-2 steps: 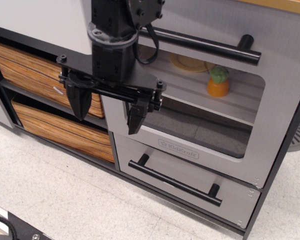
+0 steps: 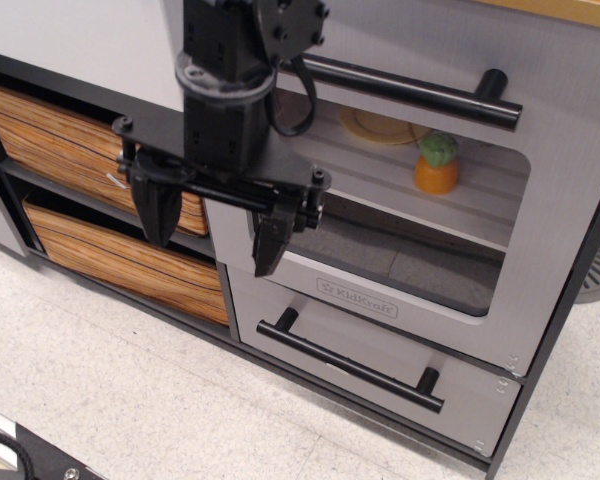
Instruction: Open oven
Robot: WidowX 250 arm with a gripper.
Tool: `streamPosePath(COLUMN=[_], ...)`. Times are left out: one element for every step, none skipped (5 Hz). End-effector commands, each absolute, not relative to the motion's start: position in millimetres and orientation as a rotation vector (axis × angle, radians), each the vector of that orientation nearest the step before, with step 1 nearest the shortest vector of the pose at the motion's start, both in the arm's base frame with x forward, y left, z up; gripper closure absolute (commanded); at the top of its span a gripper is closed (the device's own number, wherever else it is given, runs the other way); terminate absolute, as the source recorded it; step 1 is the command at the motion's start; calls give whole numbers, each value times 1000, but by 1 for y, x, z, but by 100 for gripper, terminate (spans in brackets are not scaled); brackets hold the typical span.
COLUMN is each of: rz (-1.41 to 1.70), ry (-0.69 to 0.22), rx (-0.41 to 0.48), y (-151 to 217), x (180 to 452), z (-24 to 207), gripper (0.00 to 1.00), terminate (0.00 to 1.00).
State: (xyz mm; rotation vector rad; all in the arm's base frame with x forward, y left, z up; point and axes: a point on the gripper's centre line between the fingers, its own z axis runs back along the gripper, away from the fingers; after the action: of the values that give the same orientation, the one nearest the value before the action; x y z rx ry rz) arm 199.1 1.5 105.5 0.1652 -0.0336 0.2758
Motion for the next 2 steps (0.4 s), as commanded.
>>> streamPosePath(rz=[605, 815], ry=[-114, -192], rx=[39, 0], y=[6, 21], x=[252, 278], z=[147, 174], gripper=[0, 0], terminate=[0, 0])
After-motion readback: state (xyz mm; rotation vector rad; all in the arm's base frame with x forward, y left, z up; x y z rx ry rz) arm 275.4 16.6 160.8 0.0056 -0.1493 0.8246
